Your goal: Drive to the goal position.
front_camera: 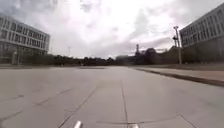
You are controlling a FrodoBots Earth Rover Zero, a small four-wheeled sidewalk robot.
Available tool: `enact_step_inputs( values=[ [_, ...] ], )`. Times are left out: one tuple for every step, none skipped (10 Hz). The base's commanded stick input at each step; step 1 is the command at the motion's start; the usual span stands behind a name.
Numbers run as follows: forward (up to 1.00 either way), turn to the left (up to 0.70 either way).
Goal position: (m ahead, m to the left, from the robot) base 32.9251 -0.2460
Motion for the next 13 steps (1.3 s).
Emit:
enact_step_inputs(
  values=[
    [1.0, 0.0],
    [1.0, 0.0],
    [1.0, 0.0],
    [1.0, 0.0],
    [1.0, 0.0],
    [1.0, 0.0],
    [1.0, 0.0],
    [1.0, 0.0],
    [1.0, -0.03],
    [1.0, -0.25],
    [1.0, -0.4],
    [1.0, -0.4],
    [1.0, -0.33]
  ],
)
